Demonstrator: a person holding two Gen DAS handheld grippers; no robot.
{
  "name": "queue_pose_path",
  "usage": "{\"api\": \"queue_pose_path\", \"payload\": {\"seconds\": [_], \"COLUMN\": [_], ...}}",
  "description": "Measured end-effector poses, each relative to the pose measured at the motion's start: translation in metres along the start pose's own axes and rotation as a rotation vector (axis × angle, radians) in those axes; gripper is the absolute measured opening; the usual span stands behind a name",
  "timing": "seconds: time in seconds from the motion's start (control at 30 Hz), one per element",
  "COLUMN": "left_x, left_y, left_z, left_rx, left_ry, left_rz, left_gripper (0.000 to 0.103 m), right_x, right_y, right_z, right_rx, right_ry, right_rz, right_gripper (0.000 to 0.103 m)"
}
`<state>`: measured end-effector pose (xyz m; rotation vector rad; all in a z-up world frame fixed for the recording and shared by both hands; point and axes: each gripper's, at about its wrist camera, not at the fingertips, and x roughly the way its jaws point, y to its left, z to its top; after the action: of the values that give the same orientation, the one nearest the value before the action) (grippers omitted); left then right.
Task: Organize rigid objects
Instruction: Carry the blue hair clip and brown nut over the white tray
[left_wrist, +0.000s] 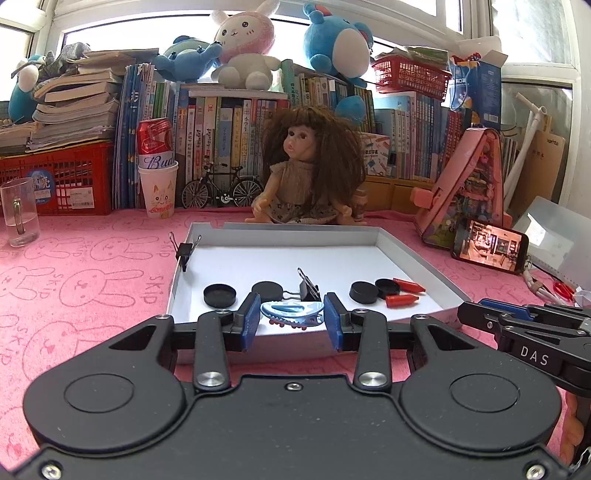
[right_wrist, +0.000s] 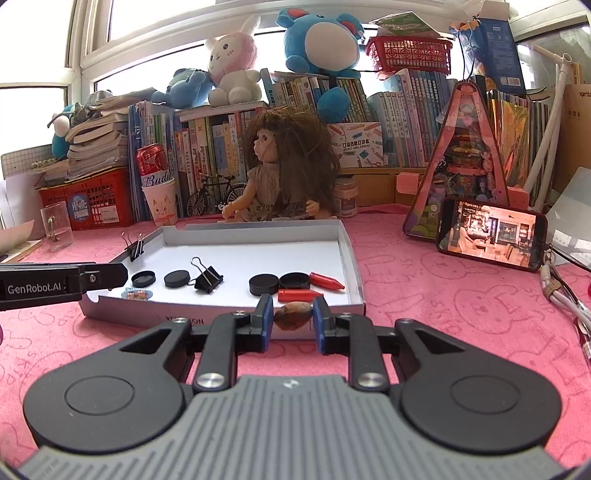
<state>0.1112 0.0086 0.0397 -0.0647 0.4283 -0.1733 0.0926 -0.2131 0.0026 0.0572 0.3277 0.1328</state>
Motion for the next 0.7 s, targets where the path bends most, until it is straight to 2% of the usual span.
{"api": "queue_pose_path", "payload": {"seconds": [0.33, 0.7], "left_x": [0.023, 0.052], "left_y": [0.007, 0.02], "left_z": [0.013, 0.013], "left_rx": [-0.026, -0.052], "left_ry": [0.021, 0.068], "left_rz": [0.01, 0.048], "left_gripper": [0.035, 0.035], "right_x": [0.025, 0.055], "right_y": [-0.007, -0.013], "right_z": [0.015, 0.017], "right_rx": [0.056, 0.107], "right_ry": [0.014, 0.076], "right_rz": [0.007, -0.014], "right_gripper": [0.027, 0.027]}}
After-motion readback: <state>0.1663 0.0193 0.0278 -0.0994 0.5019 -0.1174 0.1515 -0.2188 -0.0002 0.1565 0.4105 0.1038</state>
